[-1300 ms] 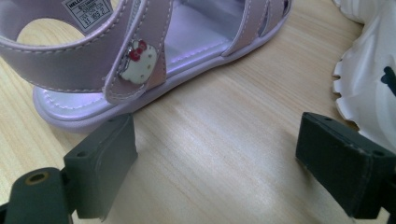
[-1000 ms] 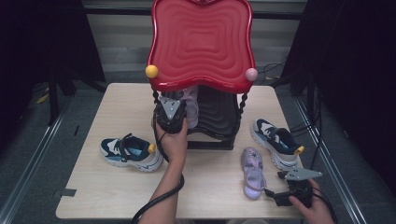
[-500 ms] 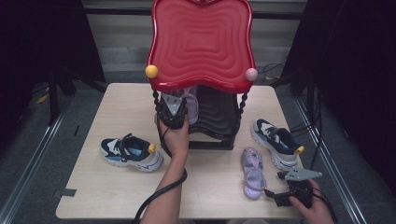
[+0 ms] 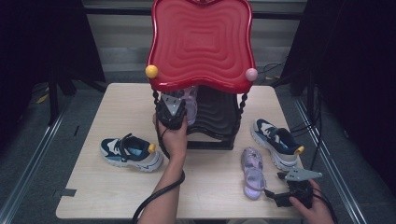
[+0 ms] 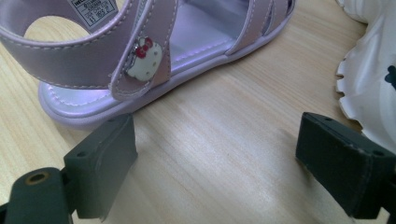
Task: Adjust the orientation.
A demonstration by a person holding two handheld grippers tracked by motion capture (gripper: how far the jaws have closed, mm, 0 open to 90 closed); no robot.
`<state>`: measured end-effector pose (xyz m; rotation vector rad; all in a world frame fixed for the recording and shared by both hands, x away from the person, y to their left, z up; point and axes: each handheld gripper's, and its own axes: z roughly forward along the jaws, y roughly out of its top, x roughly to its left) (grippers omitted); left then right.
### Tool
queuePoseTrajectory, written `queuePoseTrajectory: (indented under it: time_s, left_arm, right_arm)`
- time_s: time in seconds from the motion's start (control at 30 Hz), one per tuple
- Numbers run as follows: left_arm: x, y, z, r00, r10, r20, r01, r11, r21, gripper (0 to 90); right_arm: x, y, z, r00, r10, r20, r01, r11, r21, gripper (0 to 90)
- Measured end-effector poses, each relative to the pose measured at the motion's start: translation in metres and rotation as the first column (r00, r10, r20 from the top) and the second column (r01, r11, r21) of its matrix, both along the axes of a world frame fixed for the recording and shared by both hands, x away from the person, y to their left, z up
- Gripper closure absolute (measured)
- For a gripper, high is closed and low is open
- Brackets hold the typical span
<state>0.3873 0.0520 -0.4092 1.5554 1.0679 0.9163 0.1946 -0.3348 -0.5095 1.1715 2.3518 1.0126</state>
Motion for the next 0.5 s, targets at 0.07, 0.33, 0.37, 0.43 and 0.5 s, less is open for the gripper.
queuePoseTrajectory:
  time_s: [0.07, 0.33, 0.37, 0.43, 0.5]
  left_arm:
    - [-0.002, 0.0, 0.002, 0.9999, 0.001, 0.011, -0.001, 1.0, 0.009, 67.5]
    - [-0.01, -0.002, 0.014, 0.999, -0.041, 0.018, 0.04, 0.9975, 0.057, 54.6]
    - [-0.01, -0.002, 0.014, 0.999, -0.041, 0.018, 0.04, 0.9975, 0.057, 53.7]
    - [-0.013, -0.002, 0.017, 0.9977, -0.065, -0.021, 0.066, 0.9965, 0.051, 50.5]
    - [-0.014, -0.003, 0.018, 0.9965, -0.078, -0.031, 0.079, 0.995, 0.061, 47.7]
  right_arm:
    - [0.0, 0.0, 0.0, 1.0, 0.0, -0.001, 0.0, 1.0, 0.002, 11.6]
    - [0.0, 0.0, 0.0, 1.0, 0.0, -0.002, 0.0, 1.0, 0.003, 11.6]
    - [0.0, 0.0, 0.0, 1.0, 0.0, -0.002, 0.0, 1.0, 0.003, 11.6]
    - [-0.001, 0.0, 0.0, 1.0, 0.0, -0.002, 0.0, 1.0, 0.002, 11.6]
    - [-0.001, 0.0, 0.0, 1.0, 0.001, -0.001, -0.001, 1.0, 0.002, 11.6]
